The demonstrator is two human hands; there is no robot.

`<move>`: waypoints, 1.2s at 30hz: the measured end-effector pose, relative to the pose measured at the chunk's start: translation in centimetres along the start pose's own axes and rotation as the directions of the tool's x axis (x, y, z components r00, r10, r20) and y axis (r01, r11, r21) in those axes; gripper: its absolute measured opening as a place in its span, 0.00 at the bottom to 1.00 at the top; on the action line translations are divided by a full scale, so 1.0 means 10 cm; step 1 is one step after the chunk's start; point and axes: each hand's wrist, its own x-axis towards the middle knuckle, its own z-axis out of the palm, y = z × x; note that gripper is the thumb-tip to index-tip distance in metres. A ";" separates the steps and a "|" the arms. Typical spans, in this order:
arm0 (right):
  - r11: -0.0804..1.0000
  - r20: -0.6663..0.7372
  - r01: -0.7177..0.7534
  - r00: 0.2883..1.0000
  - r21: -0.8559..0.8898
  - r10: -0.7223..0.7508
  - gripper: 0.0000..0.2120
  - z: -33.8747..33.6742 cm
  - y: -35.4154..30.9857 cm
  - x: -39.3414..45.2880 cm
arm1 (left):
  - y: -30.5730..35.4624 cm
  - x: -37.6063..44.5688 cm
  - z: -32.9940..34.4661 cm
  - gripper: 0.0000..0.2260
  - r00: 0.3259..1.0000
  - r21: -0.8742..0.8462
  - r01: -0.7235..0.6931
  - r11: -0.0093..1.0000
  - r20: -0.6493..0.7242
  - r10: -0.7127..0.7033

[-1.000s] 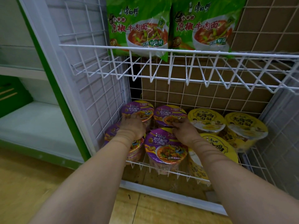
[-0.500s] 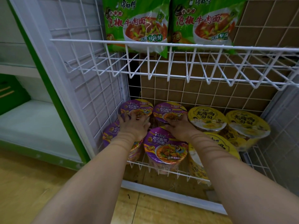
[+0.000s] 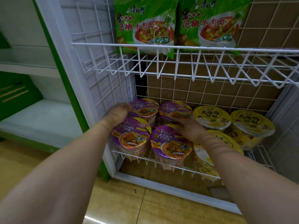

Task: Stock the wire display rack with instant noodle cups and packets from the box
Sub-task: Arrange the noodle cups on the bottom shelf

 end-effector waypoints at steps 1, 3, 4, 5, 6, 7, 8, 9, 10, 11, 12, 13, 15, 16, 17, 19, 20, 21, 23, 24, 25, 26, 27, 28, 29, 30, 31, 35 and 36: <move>1.000 -0.032 -0.002 0.999 0.030 0.003 0.22 -0.02 -0.02 0.00 | -0.01 -0.01 -0.03 0.09 0.999 -0.066 -0.009 0.998 -0.031 0.007; 0.999 -0.070 -0.027 0.997 0.040 0.030 0.21 -0.07 -0.04 0.01 | -0.04 -0.01 -0.08 0.09 0.996 -0.075 -0.049 0.996 -0.075 0.043; 0.999 -0.069 -0.047 0.996 0.016 0.048 0.21 -0.09 -0.05 0.01 | -0.05 0.00 -0.08 0.10 0.994 -0.034 -0.085 0.996 -0.074 0.082; 0.998 -0.059 -0.066 0.996 -0.014 0.065 0.21 -0.10 -0.06 0.00 | -0.04 -0.02 -0.09 0.10 0.994 0.006 -0.104 0.995 -0.033 0.104; 0.995 -0.037 -0.087 0.996 -0.040 0.086 0.21 -0.11 -0.06 -0.01 | -0.02 -0.06 -0.09 0.10 0.993 0.081 -0.112 0.990 0.048 0.109; 0.993 -0.012 -0.103 0.995 -0.064 0.102 0.22 -0.11 -0.05 -0.03 | -0.01 -0.09 -0.08 0.15 0.984 0.190 -0.122 0.974 0.153 0.094; 0.990 0.017 -0.112 0.993 -0.089 0.114 0.24 -0.11 -0.05 -0.05 | -0.01 -0.12 -0.05 0.23 0.959 0.303 -0.146 0.942 0.276 0.060; 0.987 0.049 -0.114 0.992 -0.109 0.120 0.25 -0.12 -0.04 -0.07 | 0.01 -0.17 -0.02 0.31 0.926 0.397 -0.163 0.903 0.378 0.001; 0.987 0.083 -0.112 0.989 -0.118 0.122 0.27 -0.12 -0.04 -0.09 | 0.05 -0.21 0.02 0.37 0.890 0.456 -0.188 0.870 0.453 -0.045; 0.987 0.118 -0.111 0.985 -0.116 0.125 0.29 -0.13 -0.04 -0.11 | 0.09 -0.25 0.06 0.41 0.865 0.505 -0.218 0.835 0.496 -0.074; 0.988 0.146 -0.110 0.981 -0.109 0.125 0.30 -0.14 -0.04 -0.13 | 0.10 -0.24 0.10 0.44 0.858 0.545 -0.236 0.805 0.506 -0.091; 0.988 0.161 -0.107 0.979 -0.108 0.124 0.31 -0.14 -0.04 -0.14 | 0.11 -0.23 0.13 0.46 0.861 0.584 -0.242 0.775 0.497 -0.106; 0.988 0.152 -0.097 0.982 -0.123 0.116 0.31 -0.14 -0.05 -0.16 | 0.12 -0.20 0.17 0.47 0.880 0.633 -0.228 0.740 0.459 -0.122; 0.987 0.137 -0.095 0.984 -0.131 0.113 0.30 -0.14 -0.05 -0.16 | 0.12 -0.19 0.19 0.47 0.886 0.648 -0.219 0.730 0.445 -0.130; 0.986 0.123 -0.097 0.986 -0.136 0.114 0.29 -0.13 -0.06 -0.15 | 0.13 -0.19 0.20 0.47 0.890 0.663 -0.211 0.719 0.434 -0.139; 0.982 0.111 -0.111 0.986 -0.153 0.129 0.28 -0.13 -0.08 -0.15 | 0.15 -0.22 0.22 0.47 0.891 0.674 -0.205 0.709 0.428 -0.150; 0.980 0.107 -0.116 0.985 -0.164 0.134 0.28 -0.13 -0.08 -0.15 | 0.17 -0.23 0.22 0.47 0.890 0.677 -0.200 0.709 0.427 -0.156; 0.979 0.102 -0.119 0.985 -0.165 0.137 0.27 -0.13 -0.08 -0.15 | 0.18 -0.23 0.22 0.47 0.889 0.678 -0.196 0.708 0.427 -0.163; 0.982 0.085 -0.134 0.986 -0.133 0.146 0.26 -0.13 -0.06 -0.14 | 0.21 -0.24 0.23 0.48 0.888 0.679 -0.189 0.709 0.426 -0.172; 0.984 0.070 -0.143 0.986 -0.108 0.151 0.26 -0.13 -0.05 -0.14 | 0.23 -0.24 0.24 0.48 0.890 0.684 -0.189 0.705 0.423 -0.172; 0.985 0.051 -0.149 0.987 -0.090 0.154 0.24 -0.15 -0.04 -0.15 | 0.26 -0.25 0.26 0.48 0.893 0.687 -0.197 0.699 0.421 -0.162; 0.985 0.027 -0.153 0.987 -0.077 0.155 0.22 -0.17 -0.02 -0.17 | 0.31 -0.26 0.30 0.47 0.894 0.680 -0.214 0.702 0.425 -0.140; 0.986 -0.010 -0.155 0.988 -0.057 0.154 0.19 -0.20 0.02 -0.18 | 0.38 -0.28 0.34 0.46 0.892 0.665 -0.238 0.708 0.437 -0.111; 0.987 -0.053 -0.161 0.986 -0.024 0.160 0.15 -0.24 0.05 -0.20 | 0.46 -0.29 0.40 0.46 0.888 0.651 -0.268 0.710 0.453 -0.080; 0.985 -0.094 -0.173 0.980 0.017 0.174 0.12 -0.28 0.10 -0.21 | 0.55 -0.31 0.46 0.45 0.882 0.641 -0.304 0.705 0.469 -0.046; 0.980 -0.127 -0.194 0.972 0.041 0.197 0.12 -0.31 0.16 -0.23 | 0.64 -0.33 0.52 0.44 0.876 0.629 -0.341 0.698 0.482 -0.007; 0.975 -0.155 -0.216 0.963 0.042 0.220 0.12 -0.35 0.21 -0.25 | 0.73 -0.36 0.59 0.42 0.871 0.614 -0.369 0.698 0.491 0.029; 0.936 -0.166 -0.350 0.925 -0.026 0.342 0.15 -0.48 0.43 -0.34 | 0.98 -0.48 0.91 0.38 0.839 0.554 -0.452 0.699 0.530 0.122; 0.918 -0.166 -0.393 0.910 -0.057 0.380 0.16 -0.50 0.47 -0.38 | 1.02 -0.51 0.99 0.38 0.829 0.546 -0.469 0.694 0.543 0.134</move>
